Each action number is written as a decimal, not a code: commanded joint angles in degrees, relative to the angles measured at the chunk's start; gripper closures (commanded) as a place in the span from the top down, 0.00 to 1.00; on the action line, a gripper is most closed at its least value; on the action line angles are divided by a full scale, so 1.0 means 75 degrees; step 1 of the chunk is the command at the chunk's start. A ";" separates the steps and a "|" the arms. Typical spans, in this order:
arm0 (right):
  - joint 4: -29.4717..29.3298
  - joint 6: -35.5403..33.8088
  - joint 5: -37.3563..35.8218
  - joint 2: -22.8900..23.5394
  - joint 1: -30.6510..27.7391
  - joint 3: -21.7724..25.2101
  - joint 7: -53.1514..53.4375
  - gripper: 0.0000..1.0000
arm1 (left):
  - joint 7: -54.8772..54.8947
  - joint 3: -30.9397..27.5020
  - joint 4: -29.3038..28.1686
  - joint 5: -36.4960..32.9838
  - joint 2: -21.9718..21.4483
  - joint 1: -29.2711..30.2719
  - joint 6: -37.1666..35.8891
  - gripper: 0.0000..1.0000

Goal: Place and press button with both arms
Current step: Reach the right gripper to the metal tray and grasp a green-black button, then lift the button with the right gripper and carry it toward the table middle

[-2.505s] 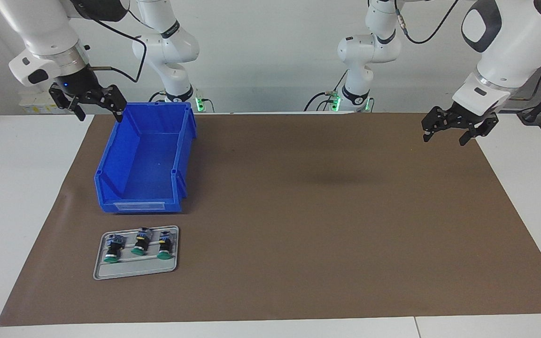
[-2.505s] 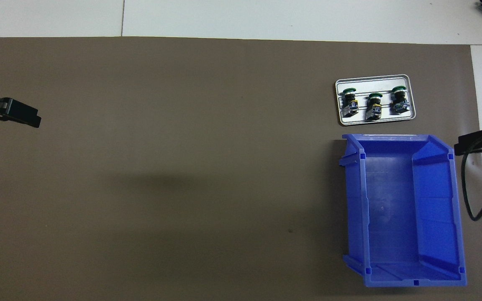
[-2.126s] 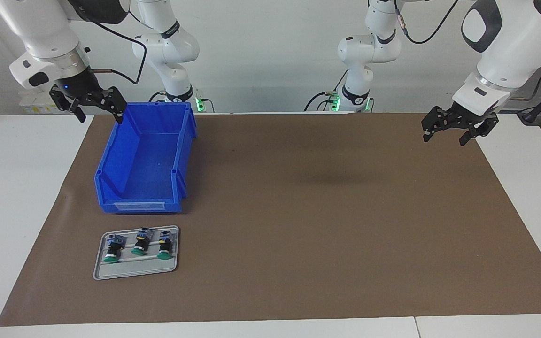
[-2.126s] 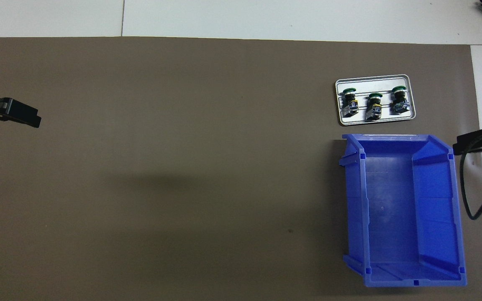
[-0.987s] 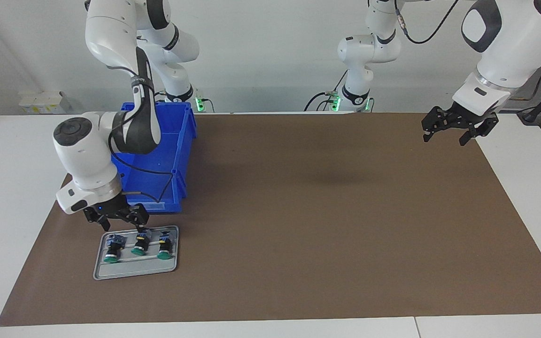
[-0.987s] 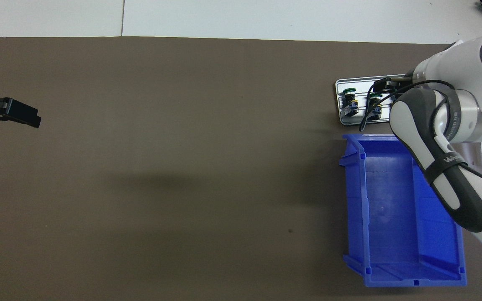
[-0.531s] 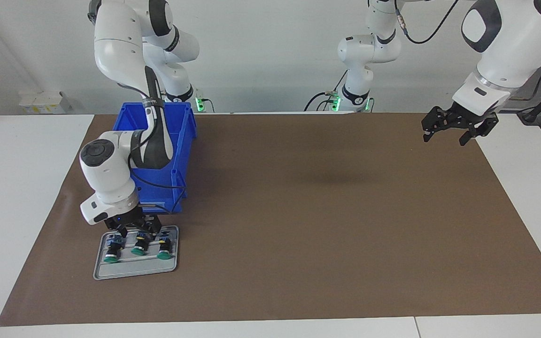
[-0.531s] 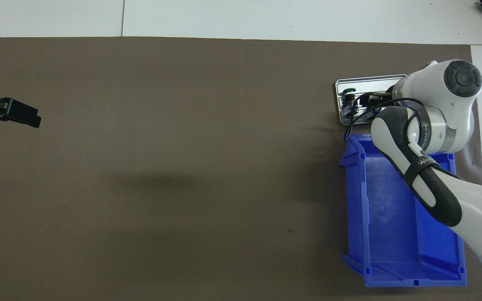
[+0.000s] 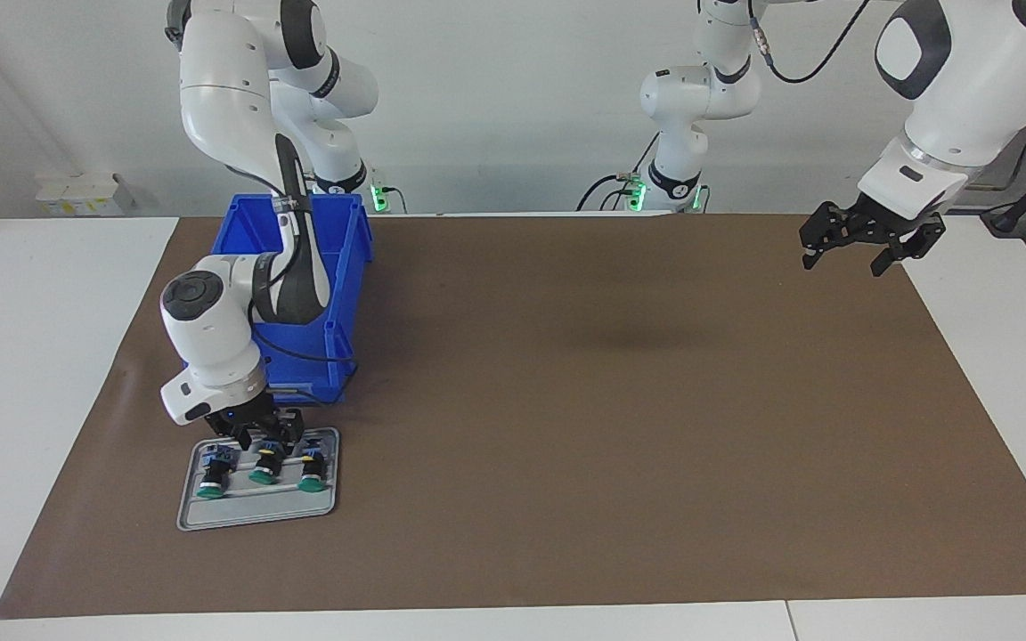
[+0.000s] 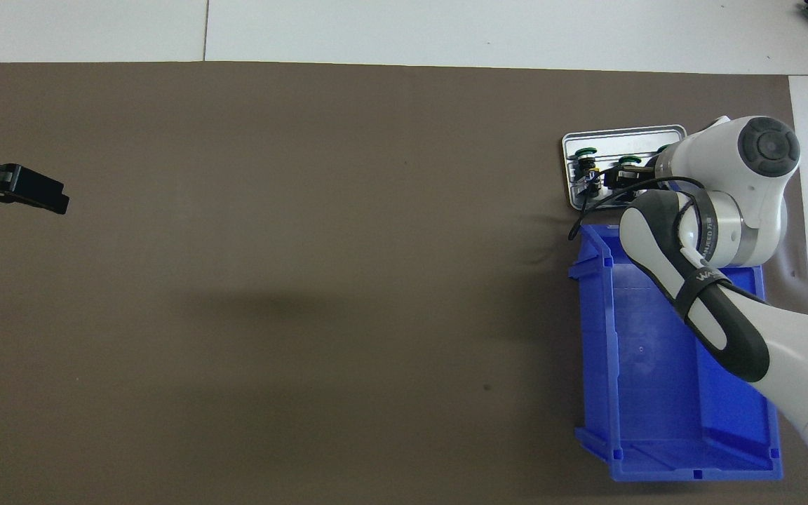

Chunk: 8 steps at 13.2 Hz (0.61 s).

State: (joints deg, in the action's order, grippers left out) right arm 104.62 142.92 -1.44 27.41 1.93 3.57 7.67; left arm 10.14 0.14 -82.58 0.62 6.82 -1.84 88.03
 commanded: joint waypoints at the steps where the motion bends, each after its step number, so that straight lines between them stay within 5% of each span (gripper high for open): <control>1: 0.0078 0.0210 0.0074 0.0013 -0.0093 -0.0043 -0.0062 0.01 | -0.0052 -0.0006 -0.0274 0.0070 -0.0206 0.0034 0.0157 1.00; 8: -0.2238 -0.2188 -0.0055 -0.0033 -0.0104 0.0028 0.1095 0.00 | -0.0052 -0.0006 -0.0274 0.0070 -0.0206 0.0034 0.0157 1.00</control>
State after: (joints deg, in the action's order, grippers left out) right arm 93.99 132.65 -1.49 27.27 1.33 3.72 11.81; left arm 10.14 0.14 -82.58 0.62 6.82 -1.84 88.03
